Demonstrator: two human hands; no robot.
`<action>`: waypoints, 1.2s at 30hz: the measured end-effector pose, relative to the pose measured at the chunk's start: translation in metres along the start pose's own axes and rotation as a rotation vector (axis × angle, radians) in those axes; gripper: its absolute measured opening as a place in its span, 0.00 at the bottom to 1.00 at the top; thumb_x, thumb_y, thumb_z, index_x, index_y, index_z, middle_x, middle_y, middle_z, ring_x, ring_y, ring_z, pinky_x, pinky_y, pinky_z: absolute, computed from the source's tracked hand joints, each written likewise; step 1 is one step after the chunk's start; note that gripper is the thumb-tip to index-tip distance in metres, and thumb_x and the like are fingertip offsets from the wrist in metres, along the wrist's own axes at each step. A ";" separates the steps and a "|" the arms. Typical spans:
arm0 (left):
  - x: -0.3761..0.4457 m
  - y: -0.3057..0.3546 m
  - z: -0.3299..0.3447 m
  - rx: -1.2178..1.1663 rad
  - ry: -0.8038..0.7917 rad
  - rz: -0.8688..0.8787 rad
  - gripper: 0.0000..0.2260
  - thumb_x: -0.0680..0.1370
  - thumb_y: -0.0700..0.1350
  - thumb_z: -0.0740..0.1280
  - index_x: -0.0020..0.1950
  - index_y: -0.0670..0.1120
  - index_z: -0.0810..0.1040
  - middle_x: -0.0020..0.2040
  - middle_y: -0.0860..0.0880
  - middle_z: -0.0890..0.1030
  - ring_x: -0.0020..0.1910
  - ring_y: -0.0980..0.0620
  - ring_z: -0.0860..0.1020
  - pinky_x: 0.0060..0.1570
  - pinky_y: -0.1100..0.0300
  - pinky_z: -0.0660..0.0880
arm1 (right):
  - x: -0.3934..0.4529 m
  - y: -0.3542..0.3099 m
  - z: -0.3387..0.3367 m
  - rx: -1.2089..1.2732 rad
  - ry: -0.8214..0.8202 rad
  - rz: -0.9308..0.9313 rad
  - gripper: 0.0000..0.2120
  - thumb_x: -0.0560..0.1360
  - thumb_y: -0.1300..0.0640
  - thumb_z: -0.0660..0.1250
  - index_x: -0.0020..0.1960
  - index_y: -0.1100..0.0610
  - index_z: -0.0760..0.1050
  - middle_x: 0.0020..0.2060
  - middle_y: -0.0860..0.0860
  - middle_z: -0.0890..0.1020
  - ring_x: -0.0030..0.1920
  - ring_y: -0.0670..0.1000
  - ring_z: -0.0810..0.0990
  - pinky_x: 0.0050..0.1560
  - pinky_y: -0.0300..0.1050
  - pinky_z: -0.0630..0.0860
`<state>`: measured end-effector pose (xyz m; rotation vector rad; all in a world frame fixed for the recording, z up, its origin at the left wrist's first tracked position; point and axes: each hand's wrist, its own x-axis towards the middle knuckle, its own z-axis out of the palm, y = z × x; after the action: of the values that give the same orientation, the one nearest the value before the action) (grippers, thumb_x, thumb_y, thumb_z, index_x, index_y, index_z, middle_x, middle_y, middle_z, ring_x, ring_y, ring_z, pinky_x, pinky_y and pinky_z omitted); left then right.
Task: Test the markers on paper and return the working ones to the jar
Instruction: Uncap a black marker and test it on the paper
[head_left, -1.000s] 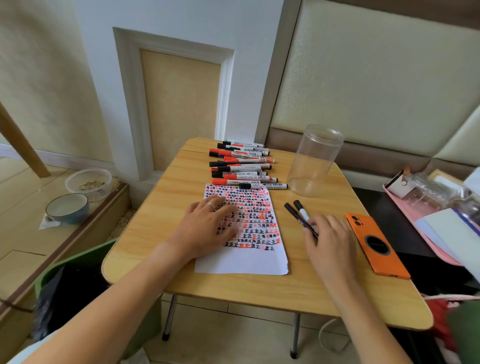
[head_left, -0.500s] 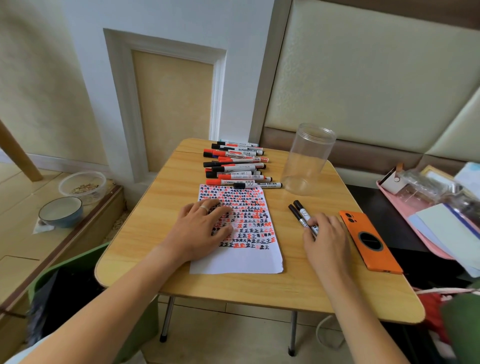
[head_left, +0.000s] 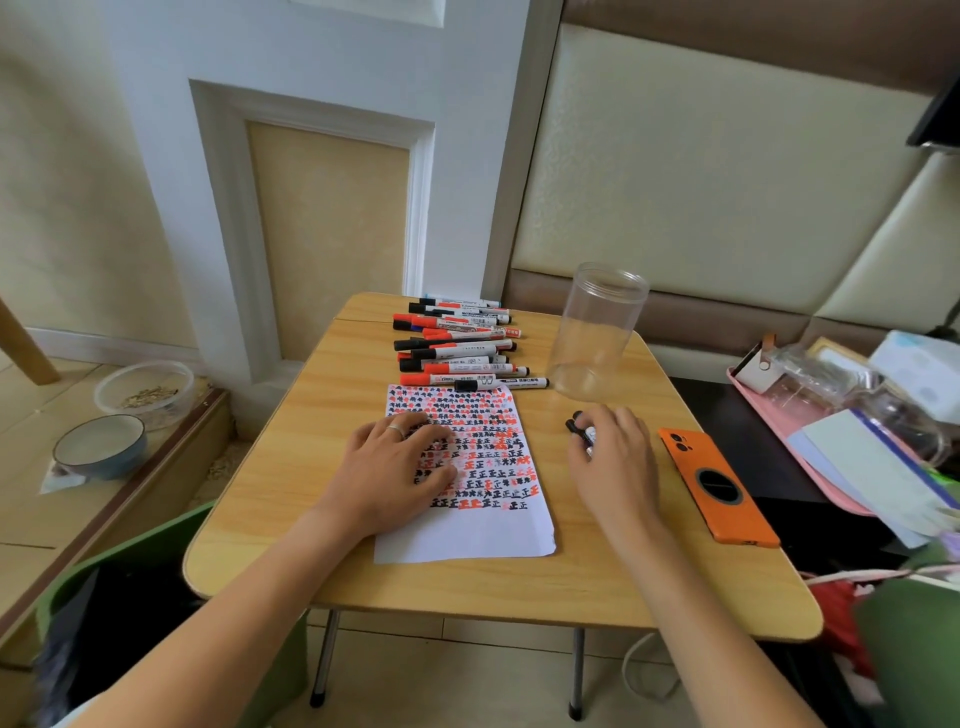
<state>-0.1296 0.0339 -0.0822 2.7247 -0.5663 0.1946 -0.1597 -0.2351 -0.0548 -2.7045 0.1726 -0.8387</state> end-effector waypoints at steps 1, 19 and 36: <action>0.001 0.000 -0.001 -0.005 0.001 -0.002 0.33 0.74 0.72 0.46 0.75 0.63 0.67 0.77 0.54 0.66 0.77 0.52 0.61 0.76 0.49 0.51 | 0.008 -0.008 0.002 0.030 -0.024 -0.039 0.04 0.78 0.59 0.69 0.53 0.56 0.78 0.49 0.50 0.79 0.52 0.52 0.76 0.48 0.48 0.77; 0.002 -0.004 0.007 0.009 0.032 0.012 0.28 0.79 0.70 0.50 0.76 0.63 0.64 0.78 0.55 0.64 0.78 0.53 0.59 0.77 0.51 0.47 | 0.109 -0.043 0.078 -0.210 -0.224 -0.460 0.07 0.79 0.63 0.67 0.55 0.55 0.80 0.50 0.50 0.82 0.54 0.52 0.77 0.52 0.47 0.75; -0.007 0.011 -0.013 -0.367 0.297 0.092 0.27 0.83 0.66 0.50 0.78 0.56 0.63 0.66 0.60 0.74 0.69 0.60 0.67 0.69 0.56 0.59 | 0.005 -0.059 -0.002 0.069 -0.033 -0.665 0.07 0.74 0.61 0.67 0.50 0.55 0.72 0.39 0.47 0.73 0.38 0.46 0.68 0.41 0.38 0.66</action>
<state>-0.1410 0.0318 -0.0677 2.2639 -0.5765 0.4613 -0.1558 -0.1811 -0.0316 -2.7184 -0.7858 -0.9336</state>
